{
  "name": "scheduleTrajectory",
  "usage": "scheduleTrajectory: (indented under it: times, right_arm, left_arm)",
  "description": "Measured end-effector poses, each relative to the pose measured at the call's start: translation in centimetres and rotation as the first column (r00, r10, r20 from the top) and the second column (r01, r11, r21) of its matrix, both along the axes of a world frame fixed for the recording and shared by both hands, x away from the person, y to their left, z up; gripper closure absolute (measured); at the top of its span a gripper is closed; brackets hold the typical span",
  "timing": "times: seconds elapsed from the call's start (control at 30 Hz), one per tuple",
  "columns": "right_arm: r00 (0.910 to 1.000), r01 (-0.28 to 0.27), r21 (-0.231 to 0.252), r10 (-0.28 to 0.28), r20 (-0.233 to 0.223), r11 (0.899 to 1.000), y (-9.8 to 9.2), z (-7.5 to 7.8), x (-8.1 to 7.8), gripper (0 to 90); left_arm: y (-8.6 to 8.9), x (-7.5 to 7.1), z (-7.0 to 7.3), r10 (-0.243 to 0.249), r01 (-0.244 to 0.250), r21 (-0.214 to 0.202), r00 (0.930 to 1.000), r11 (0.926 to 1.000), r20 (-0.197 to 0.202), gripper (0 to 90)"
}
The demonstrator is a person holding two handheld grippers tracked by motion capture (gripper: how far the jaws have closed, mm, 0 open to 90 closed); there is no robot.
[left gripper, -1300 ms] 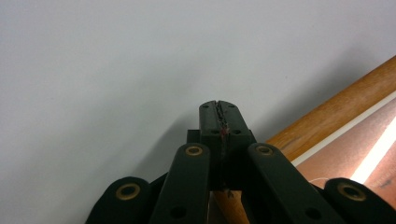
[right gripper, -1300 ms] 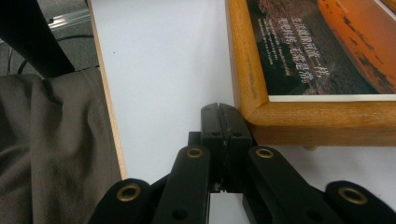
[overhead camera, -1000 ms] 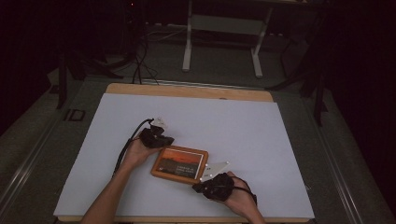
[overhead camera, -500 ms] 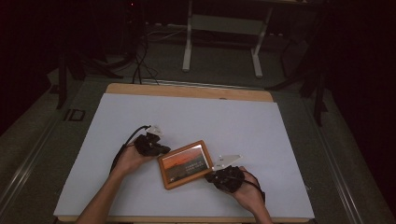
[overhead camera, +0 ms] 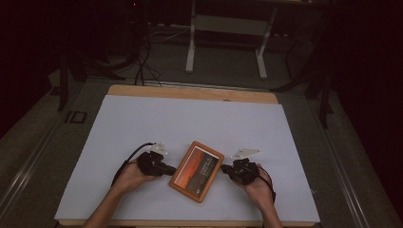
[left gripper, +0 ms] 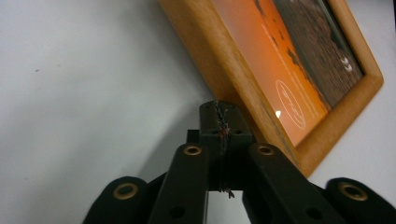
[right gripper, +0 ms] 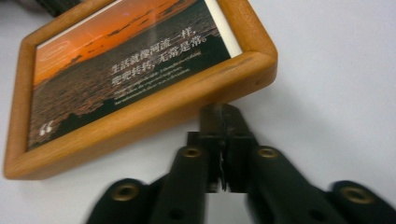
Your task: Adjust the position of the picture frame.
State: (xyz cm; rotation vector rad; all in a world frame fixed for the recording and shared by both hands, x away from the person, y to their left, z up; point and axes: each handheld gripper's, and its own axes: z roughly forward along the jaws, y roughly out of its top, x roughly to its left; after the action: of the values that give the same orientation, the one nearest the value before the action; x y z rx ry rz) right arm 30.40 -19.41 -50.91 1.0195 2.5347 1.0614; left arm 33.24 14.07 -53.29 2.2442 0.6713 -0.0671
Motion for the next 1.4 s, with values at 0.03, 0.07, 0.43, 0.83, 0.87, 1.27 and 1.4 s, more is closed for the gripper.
scheduleTrajectory:
  times: [0.03, 0.07, 0.43, 0.83, 0.87, 1.27, 1.4]
  right_arm:
    - [1.0, -0.001, 0.002, 0.001, -0.007, 1.0, 0.0, 0.1, -0.1, 76.4]
    - [0.9999, 0.004, 0.019, -0.003, -0.017, 1.0, -0.1, 0.2, -0.3, 72.1]
    - [0.9779, 0.0, 0.177, 0.037, -0.206, 0.984, 0.5, -0.4, 0.0, 29.3]
    - [0.9525, 0.027, 0.21, 0.039, -0.302, 0.977, 2.1, -2.0, 0.5, 22.2]
    - [0.9512, 0.025, 0.21, 0.042, -0.306, 0.977, 2.2, -2.2, 0.6, 22.5]
    - [0.9184, 0.041, 0.276, 0.073, -0.389, 0.96, 1.9, -2.5, 1.2, 39.6]
    - [0.9081, 0.068, 0.31, 0.07, -0.413, 0.948, 1.5, -2.6, 1.5, 44.8]
  left_arm:
    - [0.2, 0.2, 0.1, 0.03, -0.03, -0.033, 0.9995, 0.999, -0.008, 80.5]
    - [0.5, 0.3, 0.3, 0.063, -0.064, -0.057, 0.9979, 0.9963, -0.017, 76.6]
    - [-0.3, 0.7, 0.7, 0.092, -0.104, -0.162, 0.9929, 0.9813, -0.075, 30.0]
    - [-2.7, 1.0, -0.6, 0.048, -0.067, -0.144, 0.9903, 0.9873, -0.13, 20.7]
    - [-2.7, 1.0, -0.6, 0.04, -0.061, -0.149, 0.9896, 0.987, -0.138, 21.3]
    - [-2.8, 1.2, -1.1, 0.031, -0.068, -0.173, 0.977, 0.9826, -0.211, 38.5]
    - [-2.3, 1.1, -0.9, 0.043, -0.084, -0.171, 0.972, 0.9817, -0.231, 42.8]
